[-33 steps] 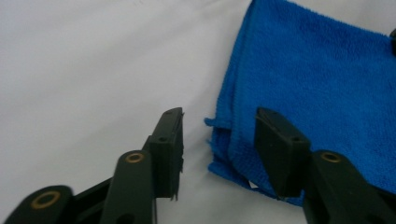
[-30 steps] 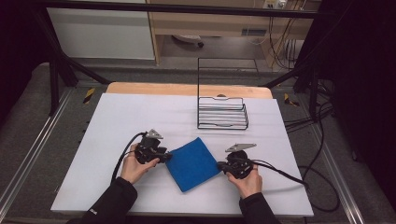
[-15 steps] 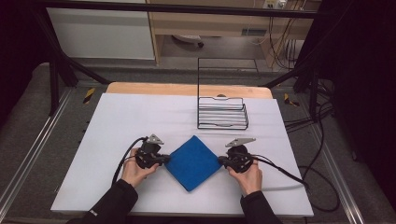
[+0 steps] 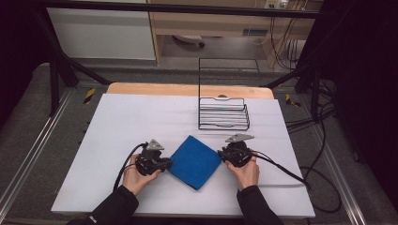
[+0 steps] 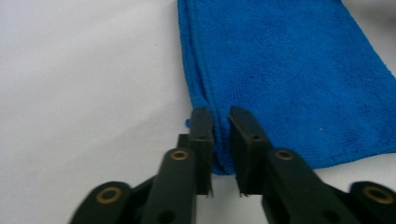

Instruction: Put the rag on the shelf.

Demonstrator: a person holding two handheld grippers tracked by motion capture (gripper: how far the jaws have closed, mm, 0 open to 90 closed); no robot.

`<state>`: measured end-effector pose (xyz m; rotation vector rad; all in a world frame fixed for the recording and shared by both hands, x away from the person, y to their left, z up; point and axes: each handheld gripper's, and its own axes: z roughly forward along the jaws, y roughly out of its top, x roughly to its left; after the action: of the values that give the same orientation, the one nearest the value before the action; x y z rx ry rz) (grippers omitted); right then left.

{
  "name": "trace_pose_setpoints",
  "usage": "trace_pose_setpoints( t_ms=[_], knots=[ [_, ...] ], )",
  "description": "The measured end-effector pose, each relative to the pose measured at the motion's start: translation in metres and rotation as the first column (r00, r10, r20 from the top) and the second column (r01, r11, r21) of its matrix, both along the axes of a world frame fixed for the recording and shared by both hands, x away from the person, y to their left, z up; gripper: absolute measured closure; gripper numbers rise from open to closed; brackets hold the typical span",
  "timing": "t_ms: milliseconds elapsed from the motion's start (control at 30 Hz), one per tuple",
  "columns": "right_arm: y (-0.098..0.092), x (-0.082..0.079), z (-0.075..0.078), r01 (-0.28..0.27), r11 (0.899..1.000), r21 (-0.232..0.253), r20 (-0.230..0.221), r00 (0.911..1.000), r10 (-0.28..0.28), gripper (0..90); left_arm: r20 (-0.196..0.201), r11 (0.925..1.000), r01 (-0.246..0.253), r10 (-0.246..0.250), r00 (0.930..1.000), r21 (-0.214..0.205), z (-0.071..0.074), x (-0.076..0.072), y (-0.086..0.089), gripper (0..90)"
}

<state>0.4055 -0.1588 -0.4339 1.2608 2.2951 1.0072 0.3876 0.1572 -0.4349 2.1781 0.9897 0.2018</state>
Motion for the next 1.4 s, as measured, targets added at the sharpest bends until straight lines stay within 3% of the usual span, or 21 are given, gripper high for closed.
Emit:
trace_pose_setpoints(
  t_ms=[133,233,400,567,700,900,1000,1067,1167,1300,1400],
  knots=[
    [-0.004,-0.010,-0.002,0.054,0.997,0.047,-0.035,0.9980,-0.053,64.7,0.021,1.0000,0.005,-0.005,0.9998,0.006,0.000,0.003,0.001,71.5],
    [-0.004,-0.011,-0.010,0.090,0.995,0.051,-0.064,0.9942,-0.087,65.7,0.019,1.0000,-0.001,0.001,0.9998,-0.005,0.001,0.005,0.004,71.1],
    [0.003,-0.009,-0.015,0.124,0.988,0.094,-0.085,0.9896,-0.116,70.0,-0.001,0.9999,0.009,-0.009,1.0000,0.010,-0.003,0.007,0.005,76.1],
    [0.006,-0.011,-0.018,0.141,0.981,0.131,-0.115,0.9853,-0.127,80.4,0.006,0.9980,0.023,-0.023,0.9997,0.059,-0.006,0.006,0.001,82.7],
    [0.006,-0.010,-0.017,0.141,0.978,0.155,-0.135,0.9835,-0.120,85.9,-0.011,0.9986,0.020,-0.019,0.9998,0.049,-0.004,0.004,0.001,88.1],
    [-0.004,-0.004,-0.001,0.109,0.978,0.175,-0.111,0.9897,-0.091,87.1,-0.040,0.9989,0.046,-0.046,0.9981,-0.006,-0.002,-0.006,-0.001,89.1],
    [-0.007,0.003,0.004,0.070,0.986,0.151,-0.085,0.9947,-0.058,87.0,-0.037,0.9986,0.048,-0.049,0.9981,-0.022,-0.001,-0.014,-0.008,89.0],
    [-0.005,0.011,0.005,0.023,0.994,0.104,-0.054,0.9984,-0.017,86.8,-0.021,0.9985,0.047,-0.047,0.9987,-0.030,-0.001,-0.019,-0.013,88.6],
    [0.001,0.025,0.001,-0.024,0.997,0.073,-0.006,0.9997,0.025,86.4,0.015,0.9992,0.038,-0.038,0.9992,-0.011,-0.002,-0.022,-0.018,86.4],
    [0.005,0.037,-0.010,-0.035,0.998,0.057,0.010,0.9994,0.034,85.4,0.032,0.9994,0.032,-0.032,0.9990,-0.009,-0.003,-0.022,-0.016,80.3],
    [0.006,0.037,-0.012,-0.039,0.998,0.045,0.035,0.9987,0.038,81.4,0.055,0.9996,0.026,-0.026,0.9982,-0.011,0.000,-0.020,-0.013,71.9]
  ],
)
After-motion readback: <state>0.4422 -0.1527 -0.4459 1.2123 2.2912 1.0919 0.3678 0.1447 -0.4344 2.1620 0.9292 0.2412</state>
